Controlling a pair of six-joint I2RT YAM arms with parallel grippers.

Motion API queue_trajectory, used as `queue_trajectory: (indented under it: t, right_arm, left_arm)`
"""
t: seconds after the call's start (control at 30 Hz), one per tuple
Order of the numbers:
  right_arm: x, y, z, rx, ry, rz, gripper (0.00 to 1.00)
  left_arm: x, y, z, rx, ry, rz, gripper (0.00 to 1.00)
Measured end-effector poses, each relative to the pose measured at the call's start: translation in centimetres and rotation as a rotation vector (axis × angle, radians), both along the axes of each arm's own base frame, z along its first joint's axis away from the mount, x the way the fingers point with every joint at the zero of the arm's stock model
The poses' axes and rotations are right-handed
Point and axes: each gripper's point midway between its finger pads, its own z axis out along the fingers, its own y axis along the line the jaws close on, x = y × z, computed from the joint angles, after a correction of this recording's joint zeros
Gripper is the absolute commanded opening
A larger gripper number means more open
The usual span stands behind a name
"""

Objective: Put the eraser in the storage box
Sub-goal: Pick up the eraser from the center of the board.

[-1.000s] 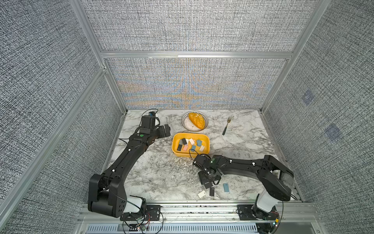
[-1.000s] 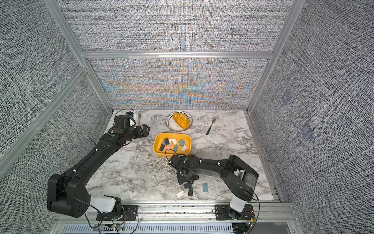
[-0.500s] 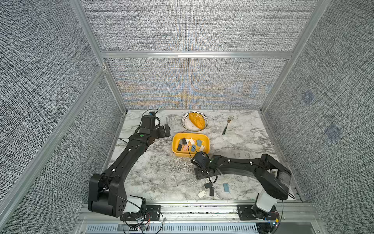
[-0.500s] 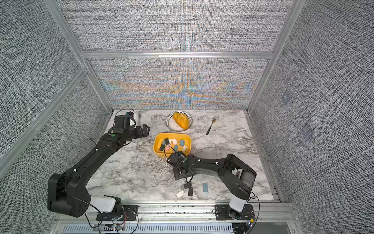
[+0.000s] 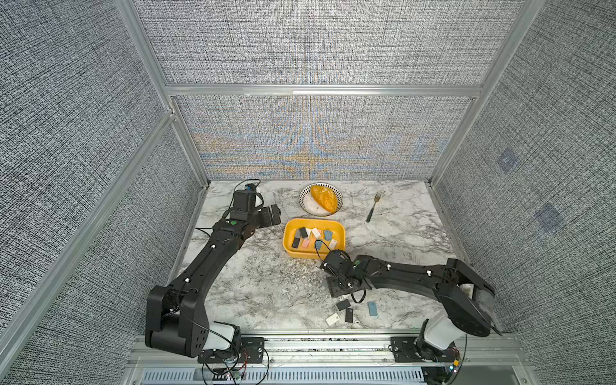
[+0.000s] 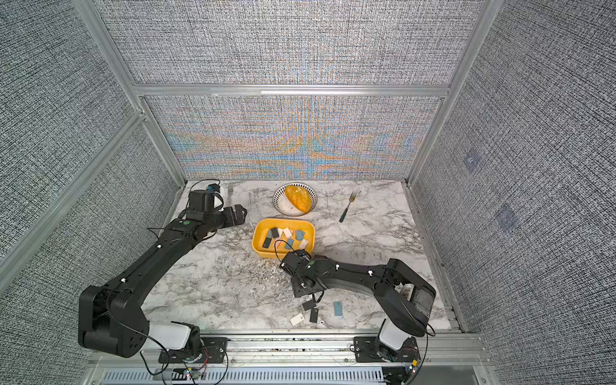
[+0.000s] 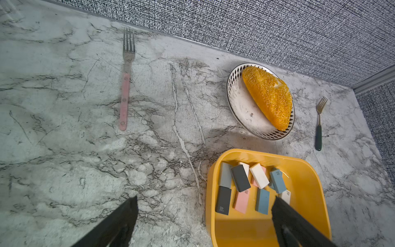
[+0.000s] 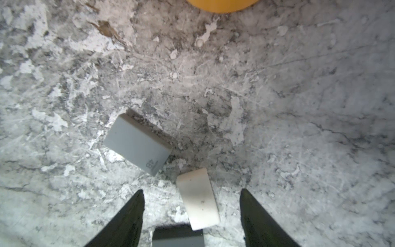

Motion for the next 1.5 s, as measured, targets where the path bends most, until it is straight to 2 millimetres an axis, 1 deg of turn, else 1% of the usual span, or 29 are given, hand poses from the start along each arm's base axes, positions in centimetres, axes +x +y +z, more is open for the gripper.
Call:
queue_trajectory:
  t: [0.23,0.47,0.6,0.73,0.83,1.13,1.37,1.5]
  right_arm:
    - [-0.2,-1.0,-0.8,-0.020,0.023,-0.001,0.64]
    - [-0.2,-1.4,-1.4,-0.015,0.036,0.001,0.53]
    - [-0.3,-1.2,-1.5,-0.006,0.040,0.007,0.44]
    - [-0.2,-1.1,-1.6,-0.002,0.038,0.013,0.38]
    - [-0.3,-1.0,-1.7,0.000,0.044,0.015,0.36]
    - [-0.5,-0.9,-2.0,0.002,0.055,0.020,0.35]
    - [-0.4,-0.6,-2.0,0.005,0.056,0.028,0.22]
    - [-0.4,-0.6,-1.7,0.001,0.057,0.028,0.20]
  left_arm:
    - [0.0,0.0,0.0,0.000,0.000,0.000,1.00]
    - [0.0,0.0,0.0,0.000,0.000,0.000,1.00]
    - [0.0,0.0,0.0,0.000,0.000,0.000,1.00]
    - [0.0,0.0,0.0,0.000,0.000,0.000,1.00]
    - [0.0,0.0,0.0,0.000,0.000,0.000,1.00]
    - [0.0,0.0,0.0,0.000,0.000,0.000,1.00]
    - [0.0,0.0,0.1,-0.002,-0.001,-0.001,1.00]
    - [0.0,0.0,0.1,-0.002,-0.002,-0.001,1.00]
